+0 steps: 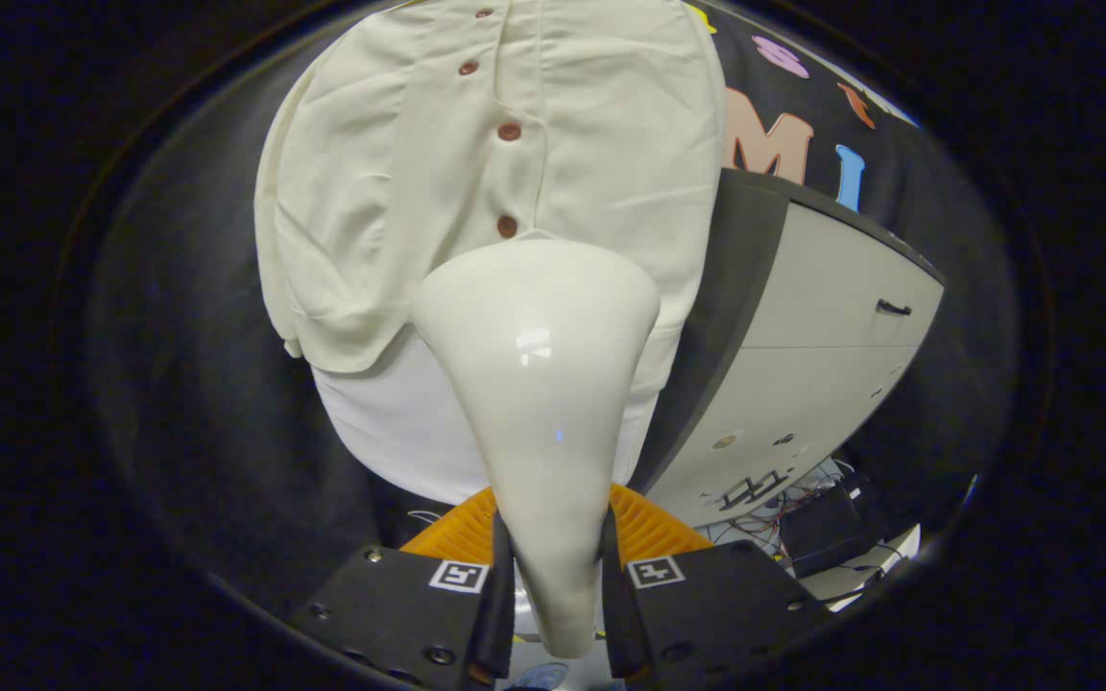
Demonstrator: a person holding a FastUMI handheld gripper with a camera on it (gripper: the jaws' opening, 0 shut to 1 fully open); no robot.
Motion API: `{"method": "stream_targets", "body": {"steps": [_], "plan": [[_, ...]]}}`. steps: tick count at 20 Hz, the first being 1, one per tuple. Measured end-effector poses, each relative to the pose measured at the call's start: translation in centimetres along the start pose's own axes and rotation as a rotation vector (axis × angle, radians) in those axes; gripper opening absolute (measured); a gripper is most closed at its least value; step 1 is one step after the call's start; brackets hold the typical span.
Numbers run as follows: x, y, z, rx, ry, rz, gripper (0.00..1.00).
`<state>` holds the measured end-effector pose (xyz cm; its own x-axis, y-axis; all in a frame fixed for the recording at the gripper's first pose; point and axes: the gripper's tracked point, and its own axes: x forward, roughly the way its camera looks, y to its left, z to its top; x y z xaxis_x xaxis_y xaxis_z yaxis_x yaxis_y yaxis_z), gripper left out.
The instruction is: Iron the clothes twice with a garment steamer, once on the left side and once on the right side.
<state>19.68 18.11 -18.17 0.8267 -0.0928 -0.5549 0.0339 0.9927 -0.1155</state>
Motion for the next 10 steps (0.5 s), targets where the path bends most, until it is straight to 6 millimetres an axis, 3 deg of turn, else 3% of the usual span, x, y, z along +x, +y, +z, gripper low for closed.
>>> {"method": "stream_targets", "body": {"steps": [4, 10], "plan": [[-3.4, -0.1, 2.9, -0.022, -0.085, -0.009, 0.38], [-10.1, -0.6, 7.5, -0.026, -0.212, 0.004, 0.38]]}}
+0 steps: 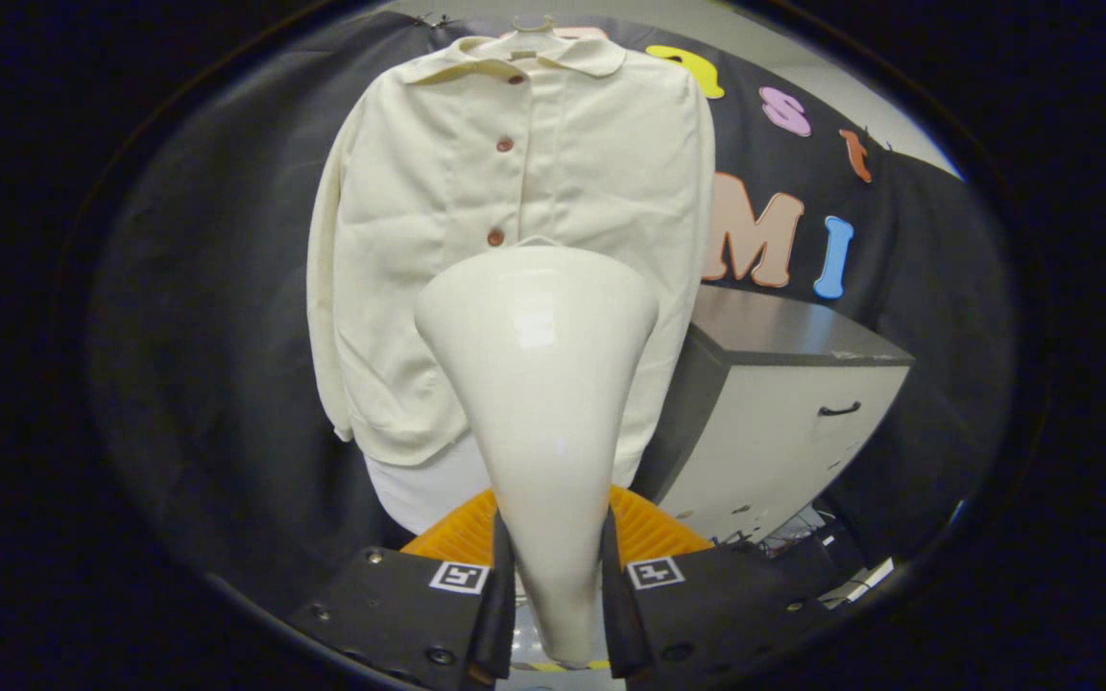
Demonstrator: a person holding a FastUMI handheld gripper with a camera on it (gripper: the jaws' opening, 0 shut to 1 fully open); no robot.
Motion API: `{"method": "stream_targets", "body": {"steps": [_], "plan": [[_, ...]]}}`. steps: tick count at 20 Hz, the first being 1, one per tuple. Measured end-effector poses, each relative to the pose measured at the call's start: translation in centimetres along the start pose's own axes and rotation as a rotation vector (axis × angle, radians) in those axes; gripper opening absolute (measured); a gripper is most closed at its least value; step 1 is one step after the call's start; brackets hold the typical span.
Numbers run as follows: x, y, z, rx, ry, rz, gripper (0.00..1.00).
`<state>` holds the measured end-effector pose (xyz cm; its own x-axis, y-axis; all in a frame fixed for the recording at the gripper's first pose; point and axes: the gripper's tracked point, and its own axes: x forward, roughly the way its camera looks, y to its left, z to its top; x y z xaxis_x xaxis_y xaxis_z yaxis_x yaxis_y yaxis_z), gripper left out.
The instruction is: Iron the clothes twice with a garment steamer, once on the left side and once on the right side.
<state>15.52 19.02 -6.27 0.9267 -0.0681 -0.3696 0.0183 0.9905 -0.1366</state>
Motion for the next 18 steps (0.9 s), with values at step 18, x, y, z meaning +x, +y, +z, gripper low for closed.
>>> {"method": "stream_targets", "body": {"steps": [18], "plan": [[-15.8, -11.1, 4.2, 0.093, -0.296, 0.101, 0.38]]}}
